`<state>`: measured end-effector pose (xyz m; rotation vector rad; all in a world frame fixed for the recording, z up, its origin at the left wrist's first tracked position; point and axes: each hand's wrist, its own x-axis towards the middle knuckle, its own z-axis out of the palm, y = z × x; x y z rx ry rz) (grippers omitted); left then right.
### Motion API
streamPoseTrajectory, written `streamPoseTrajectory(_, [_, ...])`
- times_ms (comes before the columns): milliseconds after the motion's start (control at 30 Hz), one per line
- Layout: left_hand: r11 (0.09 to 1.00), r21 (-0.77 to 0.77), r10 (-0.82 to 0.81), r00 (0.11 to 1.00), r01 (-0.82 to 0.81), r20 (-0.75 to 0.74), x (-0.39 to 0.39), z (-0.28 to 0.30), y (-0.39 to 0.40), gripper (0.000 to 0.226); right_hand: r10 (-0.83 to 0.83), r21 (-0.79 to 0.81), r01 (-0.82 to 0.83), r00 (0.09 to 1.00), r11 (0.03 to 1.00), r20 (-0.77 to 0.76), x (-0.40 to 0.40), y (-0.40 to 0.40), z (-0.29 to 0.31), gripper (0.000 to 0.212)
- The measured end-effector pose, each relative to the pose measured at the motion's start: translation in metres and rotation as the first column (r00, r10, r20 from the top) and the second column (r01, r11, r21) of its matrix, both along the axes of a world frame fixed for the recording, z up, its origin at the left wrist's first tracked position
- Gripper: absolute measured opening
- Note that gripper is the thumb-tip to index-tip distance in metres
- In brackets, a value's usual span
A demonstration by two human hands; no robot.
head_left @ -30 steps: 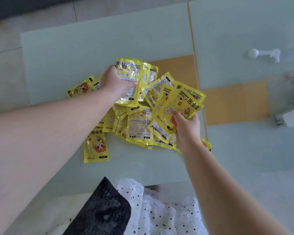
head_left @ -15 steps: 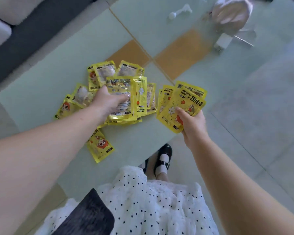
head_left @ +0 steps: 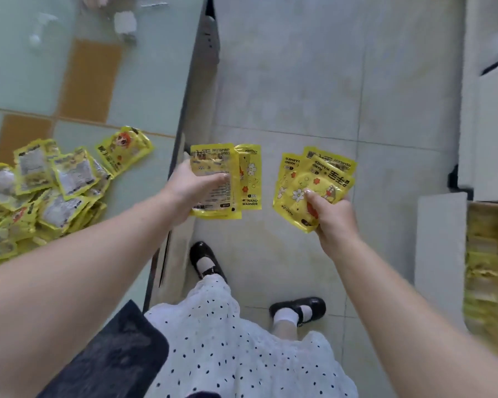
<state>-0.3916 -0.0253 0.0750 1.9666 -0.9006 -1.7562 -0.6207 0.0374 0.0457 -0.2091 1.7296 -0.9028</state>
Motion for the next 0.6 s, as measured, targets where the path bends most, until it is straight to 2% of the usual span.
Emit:
streamPoseTrajectory(167, [0.978, -0.006, -0.21, 0.978, 0.21, -0.013, -0.135, -0.006, 0.033, 0.041, -0.256, -0.029, 0.257, 0.966, 0.966, 0.016, -0.11, 0.083, -0.002, 0.025])
streamPoseTrajectory(367, [0.92, 0.027, -0.389, 0.92, 0.39, -0.039, -0.301, -0.019, 0.1, 0.042, -0.495, -0.005, 0.495, 0.869, 0.869, 0.014, -0.236, 0.196, -0.006, 0.022])
streamPoseTrajectory(600, [0.787, 0.069, -0.612, 0.79, 0.614, -0.044, -0.458, -0.027, 0.166, 0.032, -0.728, 0.034, 0.727, 0.686, 0.686, 0.015, -0.34, 0.306, -0.01, 0.025])
